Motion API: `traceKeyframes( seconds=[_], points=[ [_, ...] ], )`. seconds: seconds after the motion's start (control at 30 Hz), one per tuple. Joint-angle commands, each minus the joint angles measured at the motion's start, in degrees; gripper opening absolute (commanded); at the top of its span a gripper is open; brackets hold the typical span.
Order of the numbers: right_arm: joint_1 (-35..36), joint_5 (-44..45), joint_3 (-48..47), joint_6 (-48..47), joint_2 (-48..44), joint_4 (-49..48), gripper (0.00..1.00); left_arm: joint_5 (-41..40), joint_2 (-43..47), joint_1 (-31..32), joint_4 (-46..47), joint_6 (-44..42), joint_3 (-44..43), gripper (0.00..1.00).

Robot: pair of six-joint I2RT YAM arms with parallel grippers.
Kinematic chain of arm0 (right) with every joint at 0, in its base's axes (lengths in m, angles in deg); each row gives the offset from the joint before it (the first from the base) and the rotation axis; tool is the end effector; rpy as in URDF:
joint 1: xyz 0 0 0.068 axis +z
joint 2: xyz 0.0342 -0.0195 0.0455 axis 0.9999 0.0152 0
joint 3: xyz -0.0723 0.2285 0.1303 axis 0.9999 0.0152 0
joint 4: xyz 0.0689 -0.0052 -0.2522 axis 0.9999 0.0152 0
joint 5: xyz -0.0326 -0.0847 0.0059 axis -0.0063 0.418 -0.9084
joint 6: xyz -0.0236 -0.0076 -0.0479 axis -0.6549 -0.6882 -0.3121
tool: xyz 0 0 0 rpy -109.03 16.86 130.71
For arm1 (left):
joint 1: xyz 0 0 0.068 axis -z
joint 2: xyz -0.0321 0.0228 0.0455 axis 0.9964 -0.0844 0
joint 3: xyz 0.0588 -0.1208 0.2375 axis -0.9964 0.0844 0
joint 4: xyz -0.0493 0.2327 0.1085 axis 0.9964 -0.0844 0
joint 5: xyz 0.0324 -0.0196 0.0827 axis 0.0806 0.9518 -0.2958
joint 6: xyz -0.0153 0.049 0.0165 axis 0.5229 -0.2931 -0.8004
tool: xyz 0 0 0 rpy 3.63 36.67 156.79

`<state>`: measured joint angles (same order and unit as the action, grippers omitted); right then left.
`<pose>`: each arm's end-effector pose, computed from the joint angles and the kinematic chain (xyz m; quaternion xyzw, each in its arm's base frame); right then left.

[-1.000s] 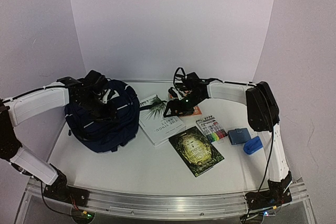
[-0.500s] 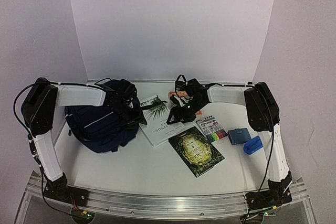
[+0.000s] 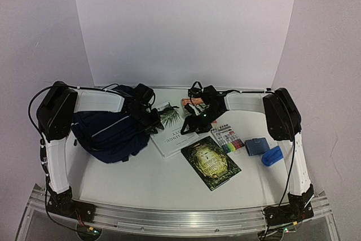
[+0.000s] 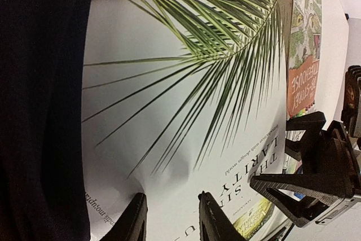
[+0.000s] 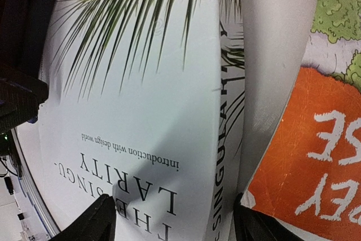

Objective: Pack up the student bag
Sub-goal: Unzip the student bag at the center of the board, then pick up the book from the center of the board.

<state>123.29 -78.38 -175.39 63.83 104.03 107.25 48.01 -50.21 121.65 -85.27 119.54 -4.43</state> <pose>0.3964 0.2947 0.1406 -0.2807 0.8778 0.3712 0.1133 0.3339 -0.2585 0.1745 -0.1122 0.9478 -0.2808 0.1016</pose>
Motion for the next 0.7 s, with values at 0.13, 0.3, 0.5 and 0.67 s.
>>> traceKeyframes(
  seconds=[0.13, 0.3, 0.5, 0.67],
  points=[
    [-1.3, -1.8, -0.2, 0.6, -3.9, 1.3, 0.70, -6.9, 2.3, 0.0, -7.2, 2.6, -0.2, 0.41],
    [-1.5, -0.2, 0.1, 0.1, -4.1, 1.3, 0.69, -10.8, 6.2, 0.0, -10.1, 5.0, 4.1, 0.45],
    [-1.5, -0.9, -0.5, 0.4, -3.6, 1.4, 0.69, -9.2, 1.9, 0.0, -10.0, 3.4, 2.0, 0.46],
    [-1.5, -2.4, -0.3, 0.4, -3.4, 1.4, 0.69, -7.5, -1.7, 0.0, -5.6, 1.7, -0.6, 0.44]
  ],
)
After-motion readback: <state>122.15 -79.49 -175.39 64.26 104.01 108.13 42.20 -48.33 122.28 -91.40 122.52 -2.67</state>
